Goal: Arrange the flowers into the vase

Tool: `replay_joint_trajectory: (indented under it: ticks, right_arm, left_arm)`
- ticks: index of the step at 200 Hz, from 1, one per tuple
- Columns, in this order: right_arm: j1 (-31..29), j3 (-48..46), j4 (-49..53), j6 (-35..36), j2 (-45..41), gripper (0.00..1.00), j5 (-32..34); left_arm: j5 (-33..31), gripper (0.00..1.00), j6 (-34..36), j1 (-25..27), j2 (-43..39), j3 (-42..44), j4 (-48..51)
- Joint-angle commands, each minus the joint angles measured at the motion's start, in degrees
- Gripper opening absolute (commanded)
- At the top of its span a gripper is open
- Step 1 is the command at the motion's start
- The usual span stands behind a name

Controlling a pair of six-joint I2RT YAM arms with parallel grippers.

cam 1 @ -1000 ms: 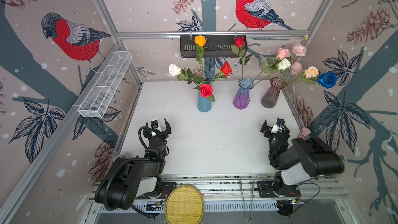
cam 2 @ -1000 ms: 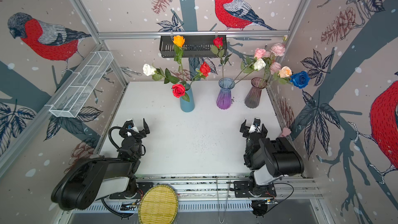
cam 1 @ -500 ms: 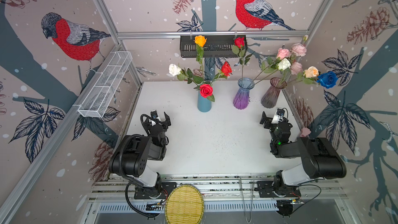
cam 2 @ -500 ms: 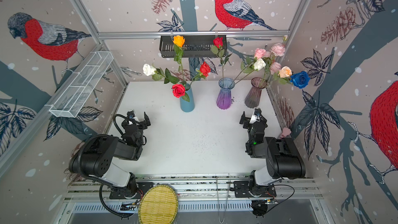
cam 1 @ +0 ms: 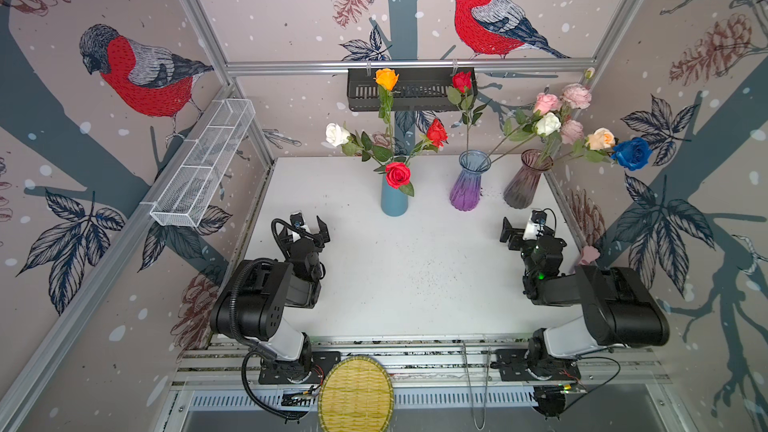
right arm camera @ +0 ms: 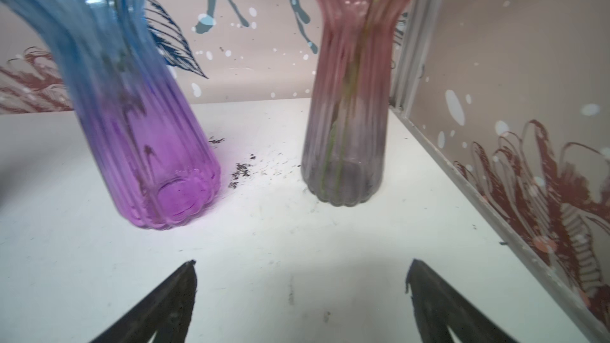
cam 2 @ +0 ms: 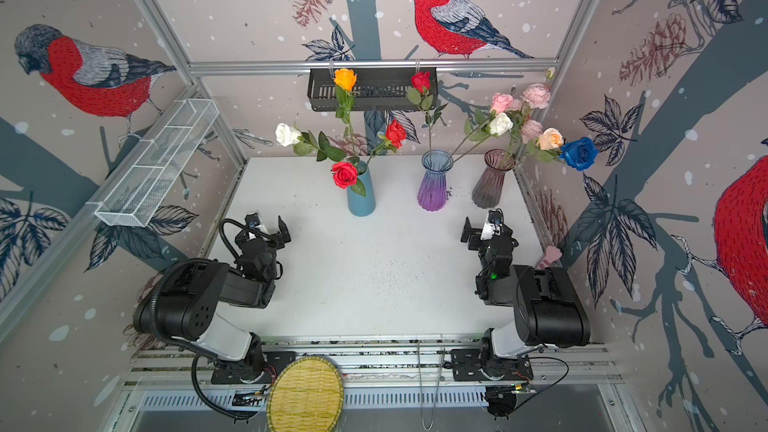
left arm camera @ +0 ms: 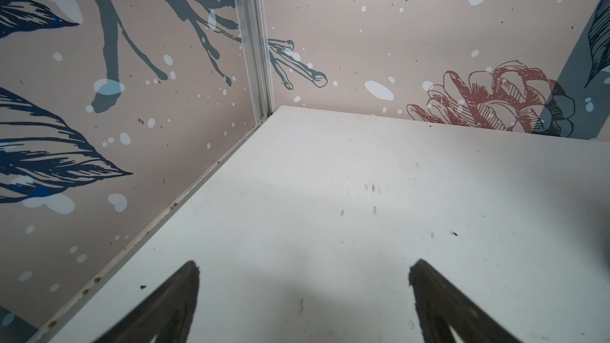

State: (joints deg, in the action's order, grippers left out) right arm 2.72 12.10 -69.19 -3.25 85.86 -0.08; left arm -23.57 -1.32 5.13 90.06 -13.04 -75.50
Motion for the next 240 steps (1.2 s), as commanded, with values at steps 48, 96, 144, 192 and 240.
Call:
replay_joint_trajectory:
  ticks: [48, 96, 144, 192, 240]
  right_arm:
    - [-1.0, 0.8, -0.5, -1.2, 0.2, 0.99, 1.4]
    - [-1.4, 1.2, -0.2, -1.0, 0.4, 0.99, 1.9]
    - [-1.4, 1.1, -0.2, -0.9, 0.3, 0.99, 1.9]
    - [-0.4, -2.9, -6.0, 3.7, -1.2, 0.99, -11.5]
    - [-0.4, -0.1, -2.0, 0.8, -0.1, 0.99, -5.8]
  left_arm:
    - [0.5, 0.99, -0.2, -0.1, 0.0, -0.3, -1.0]
    - [0.5, 0.99, -0.1, -0.1, 0.0, -0.3, -1.0]
    - [0.4, 0.99, -0.1, -0.1, 0.0, -0.2, -1.1]
    - [0.4, 0.99, -0.1, -0.1, -0.1, -0.1, -1.3]
    - [0.4, 0.99, 0.0, 0.0, -0.1, -0.1, -1.4]
